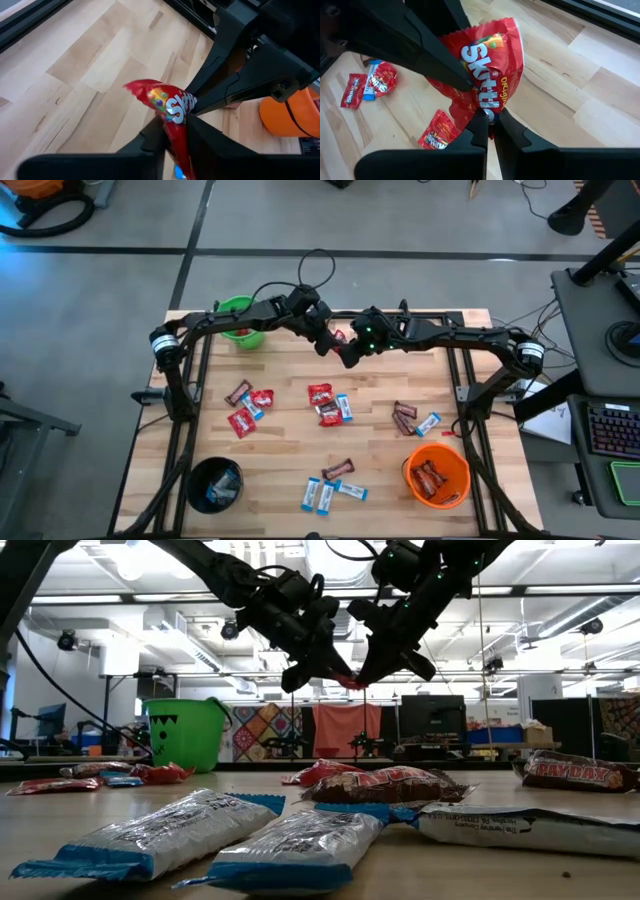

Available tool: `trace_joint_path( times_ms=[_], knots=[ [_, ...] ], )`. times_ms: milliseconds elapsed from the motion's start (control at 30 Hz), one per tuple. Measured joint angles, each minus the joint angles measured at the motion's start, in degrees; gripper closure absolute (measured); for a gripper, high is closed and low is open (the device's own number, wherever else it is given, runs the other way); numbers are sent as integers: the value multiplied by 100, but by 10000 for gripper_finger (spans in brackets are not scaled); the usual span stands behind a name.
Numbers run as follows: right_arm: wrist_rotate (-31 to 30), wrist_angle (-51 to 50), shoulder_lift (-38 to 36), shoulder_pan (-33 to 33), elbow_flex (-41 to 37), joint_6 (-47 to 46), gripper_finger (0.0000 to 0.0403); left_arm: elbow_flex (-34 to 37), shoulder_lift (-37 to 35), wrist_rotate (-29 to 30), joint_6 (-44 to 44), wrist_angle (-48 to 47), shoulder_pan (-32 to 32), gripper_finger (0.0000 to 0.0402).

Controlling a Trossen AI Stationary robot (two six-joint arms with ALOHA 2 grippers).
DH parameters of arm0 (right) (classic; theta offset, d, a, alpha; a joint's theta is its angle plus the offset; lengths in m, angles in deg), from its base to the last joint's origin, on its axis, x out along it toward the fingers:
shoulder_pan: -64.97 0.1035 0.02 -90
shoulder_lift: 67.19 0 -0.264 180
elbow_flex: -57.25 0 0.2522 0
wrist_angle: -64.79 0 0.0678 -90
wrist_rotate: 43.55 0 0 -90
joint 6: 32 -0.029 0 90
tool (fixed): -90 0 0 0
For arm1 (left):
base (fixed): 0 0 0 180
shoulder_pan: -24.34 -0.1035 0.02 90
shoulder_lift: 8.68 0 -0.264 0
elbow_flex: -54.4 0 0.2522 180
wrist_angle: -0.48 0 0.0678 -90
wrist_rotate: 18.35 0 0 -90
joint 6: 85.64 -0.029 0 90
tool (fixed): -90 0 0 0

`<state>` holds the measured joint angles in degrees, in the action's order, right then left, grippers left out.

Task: Sort candy
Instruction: Put the red candy into the green bucket

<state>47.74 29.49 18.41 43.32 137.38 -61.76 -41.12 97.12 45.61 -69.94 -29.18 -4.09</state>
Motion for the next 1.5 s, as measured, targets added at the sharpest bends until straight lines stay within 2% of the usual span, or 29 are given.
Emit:
trace_joint_path(
  times_ms=[133, 600, 1133, 1333, 1500],
  knots=[
    [-1, 0, 0, 0, 0, 2, 394, 0, 0, 0, -14, 2, 0, 393],
    [-1, -2, 0, 0, 0, 114, 390, 0, 0, -49, -103, 2, -2, 400],
    [-279, -44, 0, 0, 0, 130, 254, 0, 0, -133, -135, -107, 0, 401],
    [-344, -244, -2, -2, 0, 184, 237, 0, 0, -133, -265, -225, -128, 401],
    [-342, -454, -9, -2, 0, 94, 240, 0, -81, -78, -488, -592, -525, 401]
  ],
)
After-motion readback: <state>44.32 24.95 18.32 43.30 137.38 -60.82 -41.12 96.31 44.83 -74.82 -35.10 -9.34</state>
